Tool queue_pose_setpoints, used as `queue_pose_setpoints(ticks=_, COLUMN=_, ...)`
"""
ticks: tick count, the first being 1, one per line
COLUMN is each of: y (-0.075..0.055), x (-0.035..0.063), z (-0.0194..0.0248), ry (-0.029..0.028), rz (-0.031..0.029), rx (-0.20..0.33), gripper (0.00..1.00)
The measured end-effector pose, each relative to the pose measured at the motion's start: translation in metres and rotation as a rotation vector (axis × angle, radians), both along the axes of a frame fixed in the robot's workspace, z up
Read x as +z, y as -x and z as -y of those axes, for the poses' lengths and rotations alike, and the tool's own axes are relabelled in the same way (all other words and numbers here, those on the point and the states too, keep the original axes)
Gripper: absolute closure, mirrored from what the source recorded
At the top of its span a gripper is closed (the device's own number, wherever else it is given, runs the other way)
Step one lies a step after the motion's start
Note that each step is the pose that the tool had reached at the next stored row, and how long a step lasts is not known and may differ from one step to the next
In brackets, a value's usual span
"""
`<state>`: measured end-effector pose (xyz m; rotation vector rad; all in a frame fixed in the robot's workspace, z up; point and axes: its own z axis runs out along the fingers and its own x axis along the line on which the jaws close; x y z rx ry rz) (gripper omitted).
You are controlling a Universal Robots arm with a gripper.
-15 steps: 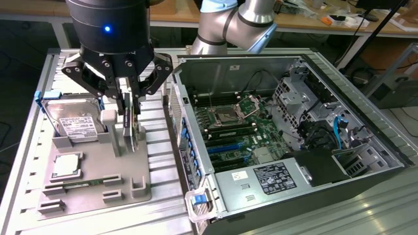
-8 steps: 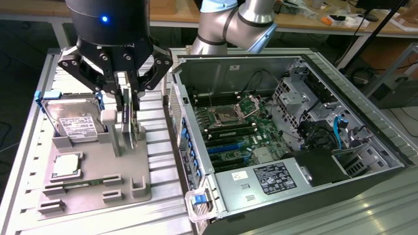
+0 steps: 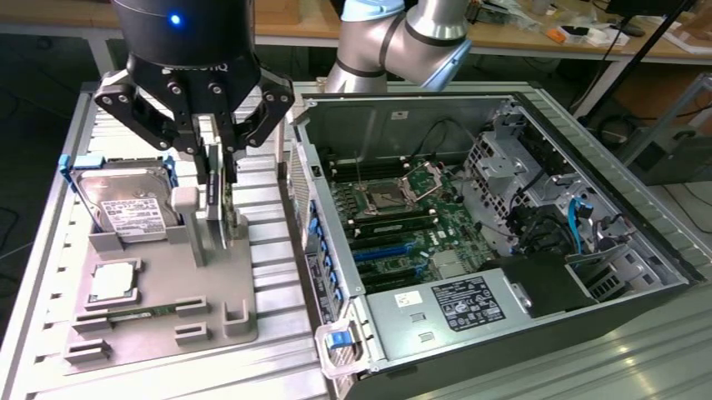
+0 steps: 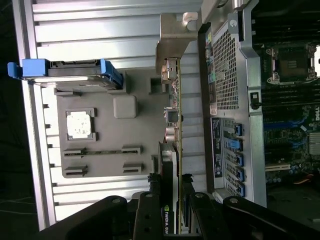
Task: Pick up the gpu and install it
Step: 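Pick up the gpu and move the gpu toward the slot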
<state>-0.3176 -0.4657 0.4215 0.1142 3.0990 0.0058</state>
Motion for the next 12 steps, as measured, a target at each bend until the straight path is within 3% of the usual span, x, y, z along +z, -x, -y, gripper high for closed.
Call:
queue_pose_setpoints(ticks=6, y=0.0003, x=0.0069, z=0.0000, ry=0.0000, rz=0.0000, rx=0.000, gripper=0.73)
queue_pose_setpoints(ticks=12, y=0.0003, x=0.0071, z=0.0000, ry=0.0000, rz=0.0000, rx=0.000, gripper=0.73)
